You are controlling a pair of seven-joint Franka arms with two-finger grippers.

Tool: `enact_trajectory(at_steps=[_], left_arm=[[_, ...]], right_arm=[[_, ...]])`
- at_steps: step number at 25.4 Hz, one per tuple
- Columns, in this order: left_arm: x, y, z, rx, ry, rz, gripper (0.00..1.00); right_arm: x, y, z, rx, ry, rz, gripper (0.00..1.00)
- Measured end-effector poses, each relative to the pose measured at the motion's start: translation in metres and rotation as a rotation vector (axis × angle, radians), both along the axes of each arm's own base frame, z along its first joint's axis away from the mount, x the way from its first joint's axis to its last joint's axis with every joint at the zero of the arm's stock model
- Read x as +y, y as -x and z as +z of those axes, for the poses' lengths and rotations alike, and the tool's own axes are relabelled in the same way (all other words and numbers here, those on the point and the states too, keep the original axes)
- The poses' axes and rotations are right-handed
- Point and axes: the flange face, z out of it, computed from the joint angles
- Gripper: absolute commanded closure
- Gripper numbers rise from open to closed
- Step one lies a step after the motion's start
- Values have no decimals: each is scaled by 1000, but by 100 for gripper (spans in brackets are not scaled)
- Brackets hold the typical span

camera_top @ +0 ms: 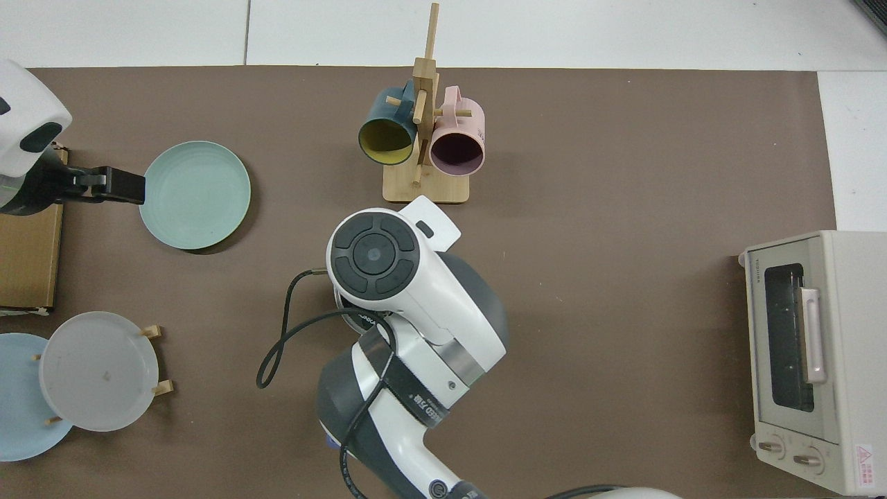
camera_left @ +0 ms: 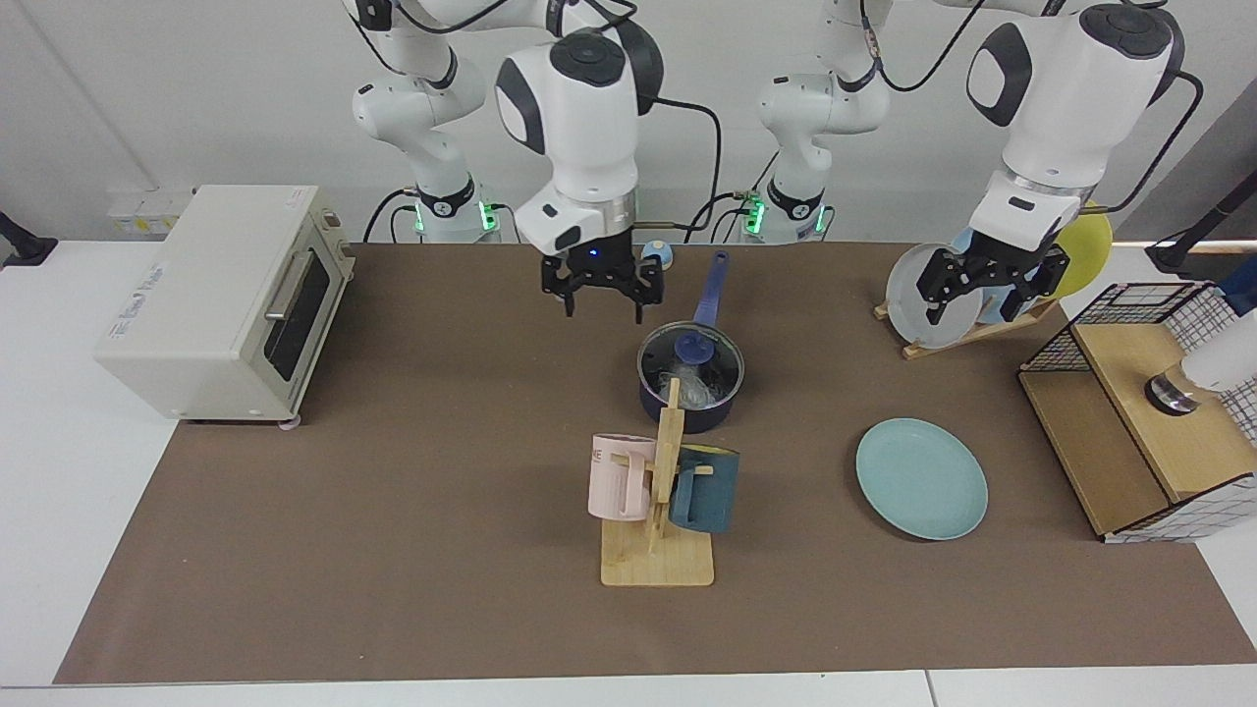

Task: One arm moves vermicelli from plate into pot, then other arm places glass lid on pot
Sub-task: 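Open the right gripper and draw it back from the lid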

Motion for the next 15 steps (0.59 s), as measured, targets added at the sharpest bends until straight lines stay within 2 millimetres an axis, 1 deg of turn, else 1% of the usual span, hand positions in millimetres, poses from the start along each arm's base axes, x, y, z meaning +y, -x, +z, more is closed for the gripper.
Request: enact_trajectory(at_steps=[2, 4, 8, 11, 15], left_arm=[[0, 0, 0, 0, 0, 0, 0], [0, 0, 0, 0, 0, 0, 0], [0, 0, 0, 0, 0, 0, 0], [0, 0, 0, 0, 0, 0, 0], [0, 0, 0, 0, 0, 0, 0]], right_arm=[[-27, -3, 11, 3, 25, 0, 1], [-52, -6, 18, 2, 47, 8, 1], [-99, -13, 22, 3, 74, 13, 1], [-145, -19, 24, 9, 80, 8, 1], [-200, -23, 31, 6, 80, -35, 1]])
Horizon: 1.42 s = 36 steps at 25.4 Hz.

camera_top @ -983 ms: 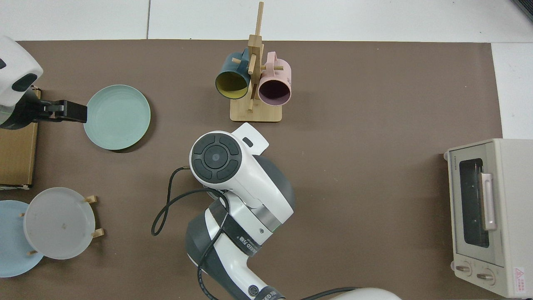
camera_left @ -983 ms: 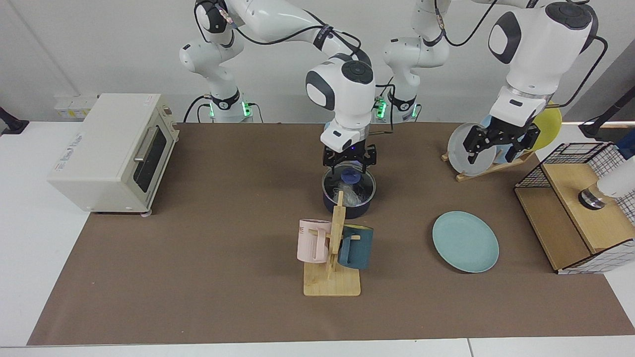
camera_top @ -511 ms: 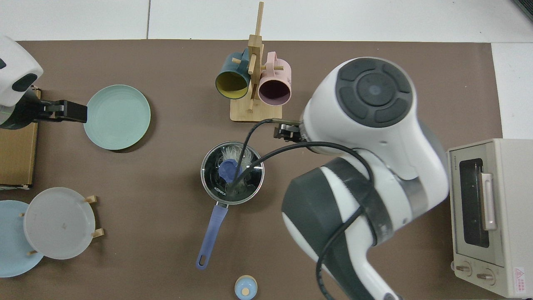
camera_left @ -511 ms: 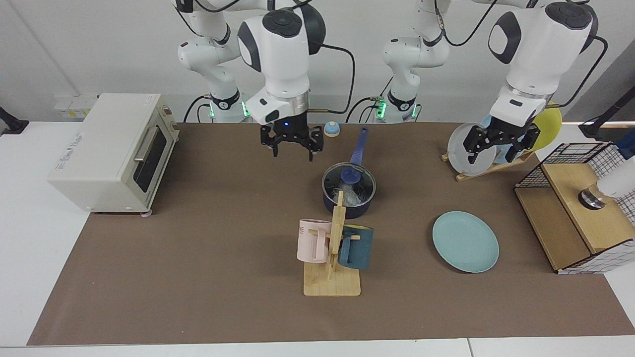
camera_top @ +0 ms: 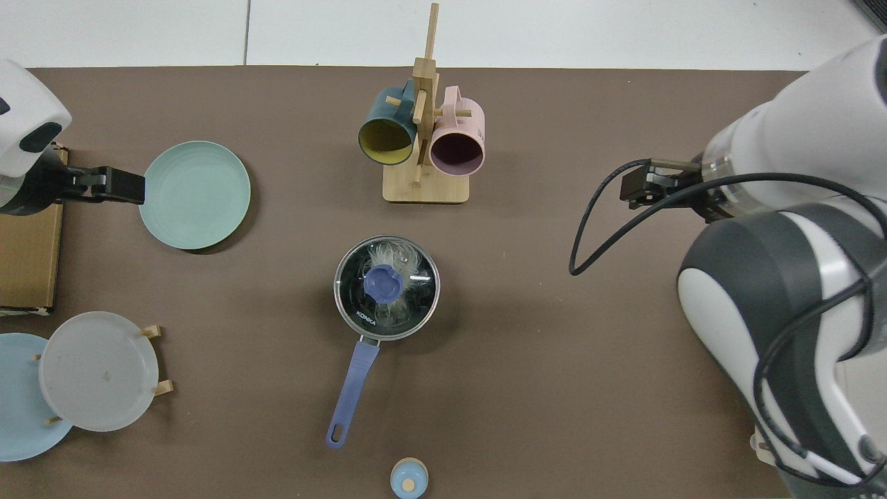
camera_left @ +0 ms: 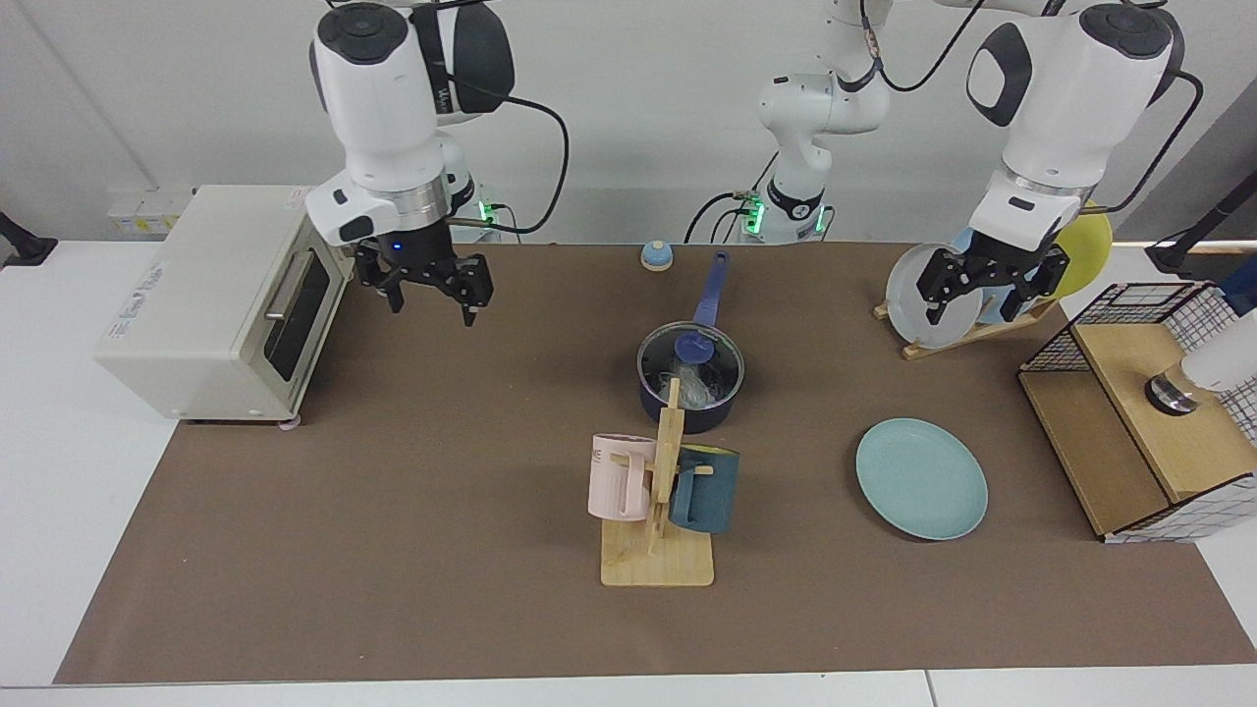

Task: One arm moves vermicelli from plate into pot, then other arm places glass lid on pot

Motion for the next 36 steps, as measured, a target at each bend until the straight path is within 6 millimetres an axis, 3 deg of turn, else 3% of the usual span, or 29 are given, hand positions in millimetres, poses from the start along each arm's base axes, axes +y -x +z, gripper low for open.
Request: enact_trajectory(at_steps=[5, 8, 14, 36], left_arm=[[0, 0, 0, 0, 0, 0, 0], [0, 0, 0, 0, 0, 0, 0], [0, 0, 0, 0, 0, 0, 0], [0, 0, 0, 0, 0, 0, 0]], right_arm=[[-54, 4, 14, -8, 2, 6, 1], [-69, 15, 26, 7, 5, 23, 1], [-66, 27, 40, -2, 3, 51, 1], [-66, 24, 42, -9, 4, 56, 1]])
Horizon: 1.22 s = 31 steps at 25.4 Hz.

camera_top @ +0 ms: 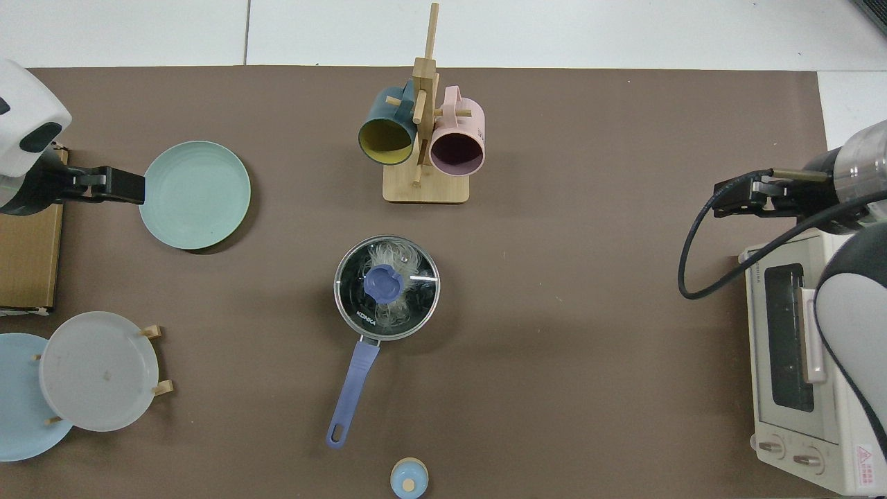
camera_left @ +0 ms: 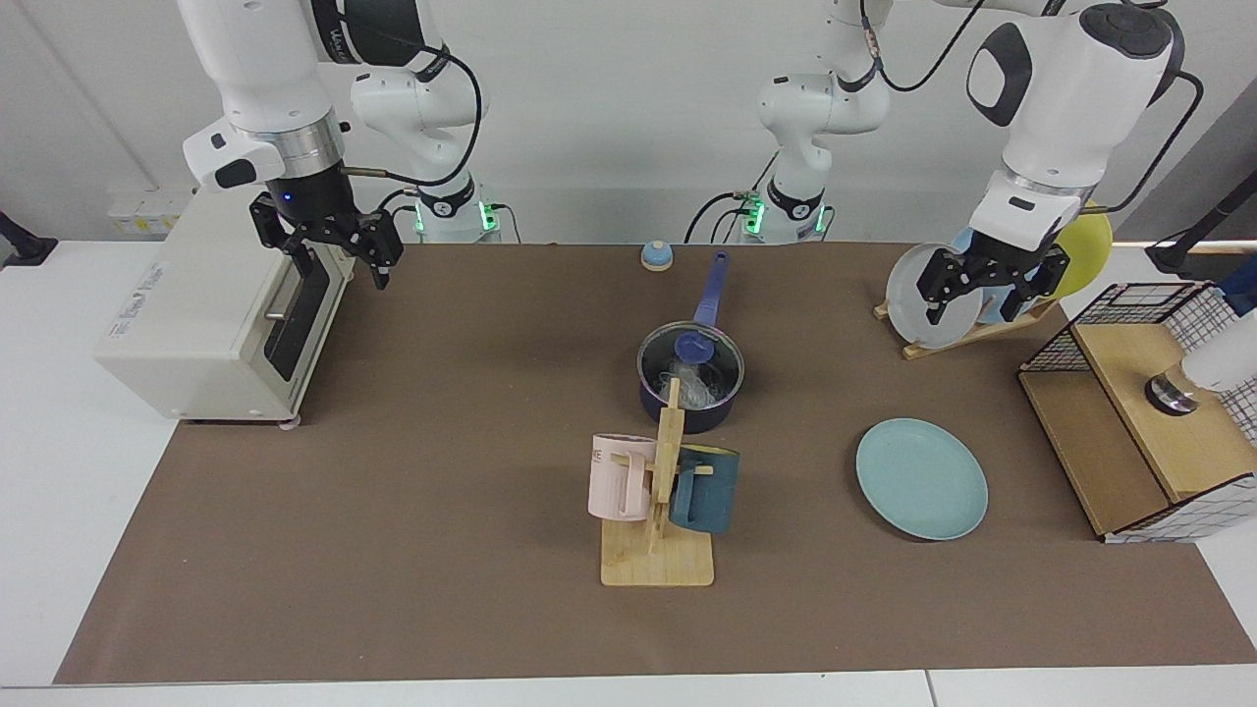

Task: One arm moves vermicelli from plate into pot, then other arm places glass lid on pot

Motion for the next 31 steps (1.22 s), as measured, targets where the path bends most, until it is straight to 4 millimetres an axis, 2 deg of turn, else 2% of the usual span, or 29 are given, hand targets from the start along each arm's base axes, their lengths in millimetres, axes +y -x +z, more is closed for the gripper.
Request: enact_trajectory(at_steps=[26, 31], left_arm=[[0, 0, 0, 0, 0, 0, 0], [0, 0, 0, 0, 0, 0, 0]], right_arm=[[5, 7, -5, 61, 3, 21, 1], [3, 7, -5, 65, 5, 78, 1]])
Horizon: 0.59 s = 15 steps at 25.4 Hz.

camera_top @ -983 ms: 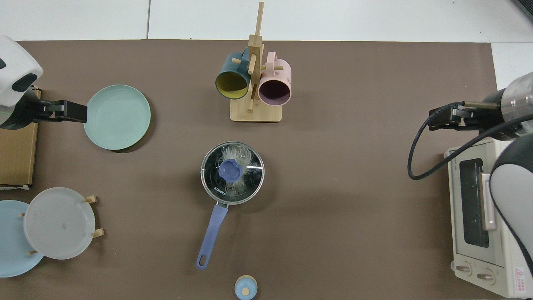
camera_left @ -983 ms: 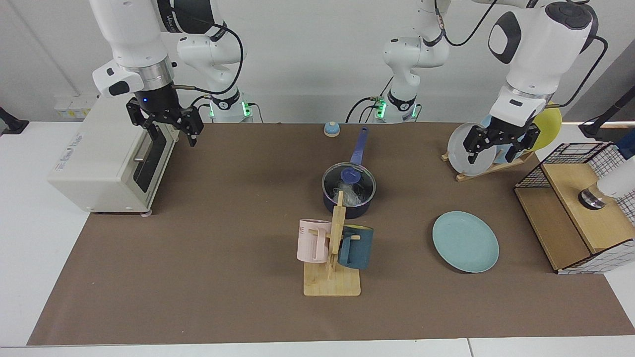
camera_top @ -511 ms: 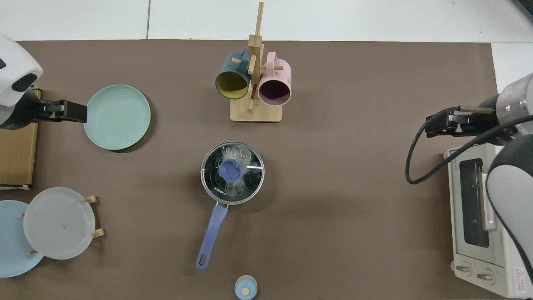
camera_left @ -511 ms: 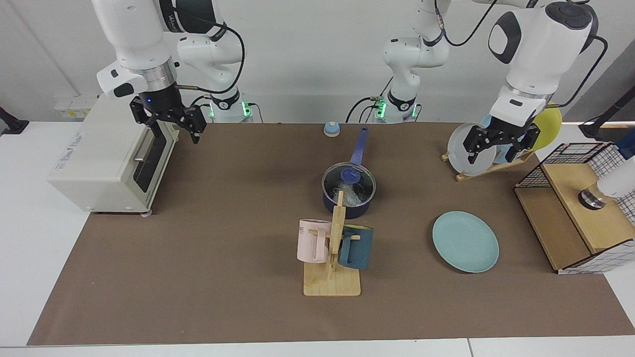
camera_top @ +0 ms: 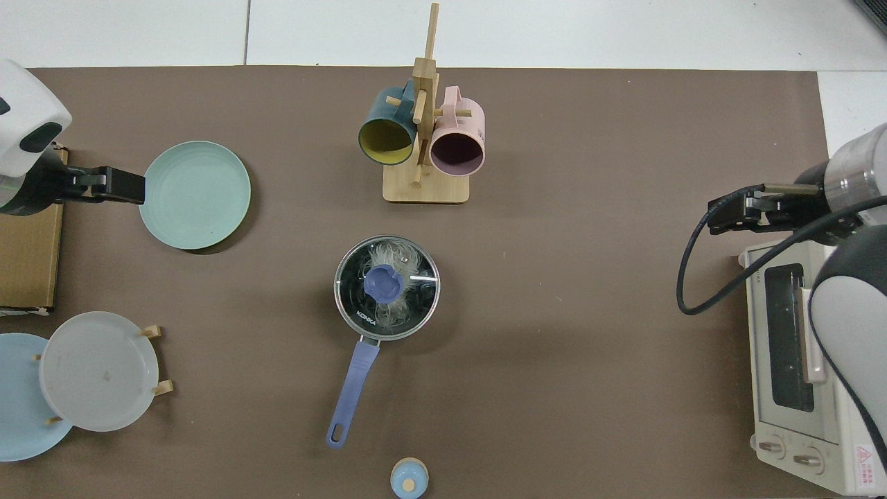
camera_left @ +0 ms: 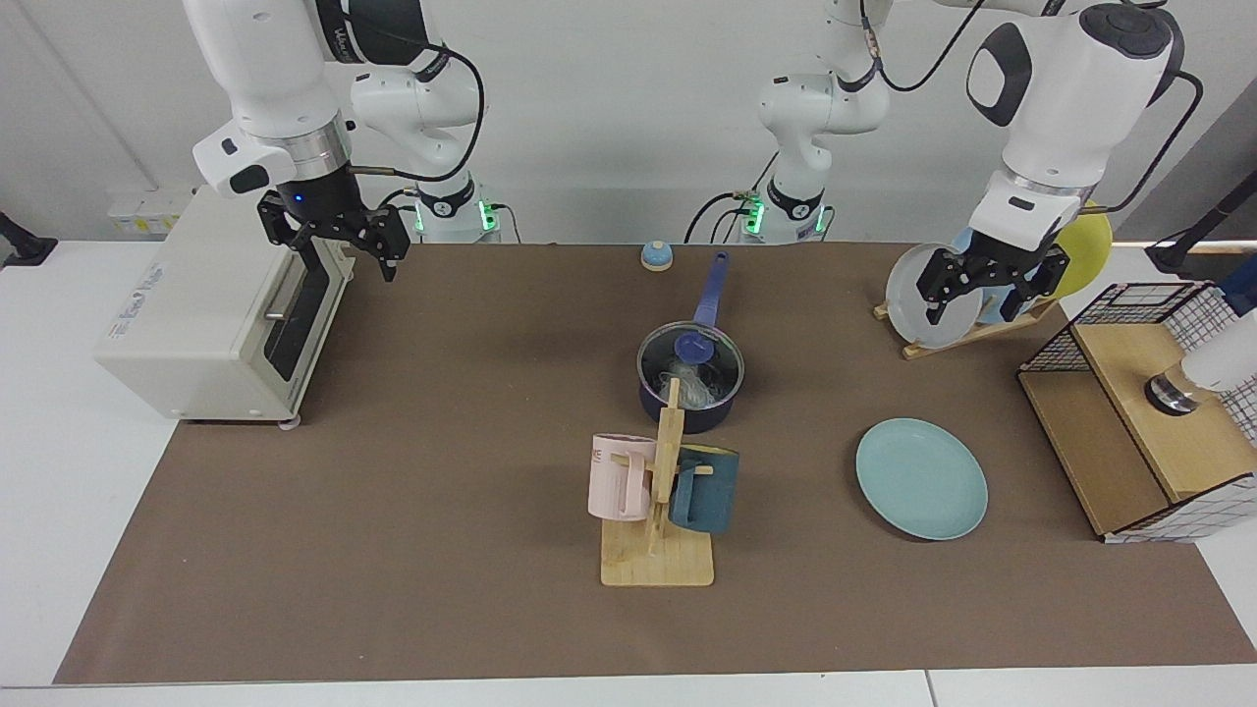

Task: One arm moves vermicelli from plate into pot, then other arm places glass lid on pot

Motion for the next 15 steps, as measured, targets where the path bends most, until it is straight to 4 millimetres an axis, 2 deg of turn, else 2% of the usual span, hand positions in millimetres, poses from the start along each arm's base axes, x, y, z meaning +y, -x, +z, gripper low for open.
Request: enact_trajectory(at_steps=[6, 15], left_arm=[[0, 0, 0, 0, 0, 0, 0], [0, 0, 0, 0, 0, 0, 0]], right_arm=[[-7, 0, 0, 4, 1, 41, 1], [-8, 0, 0, 4, 1, 41, 1]])
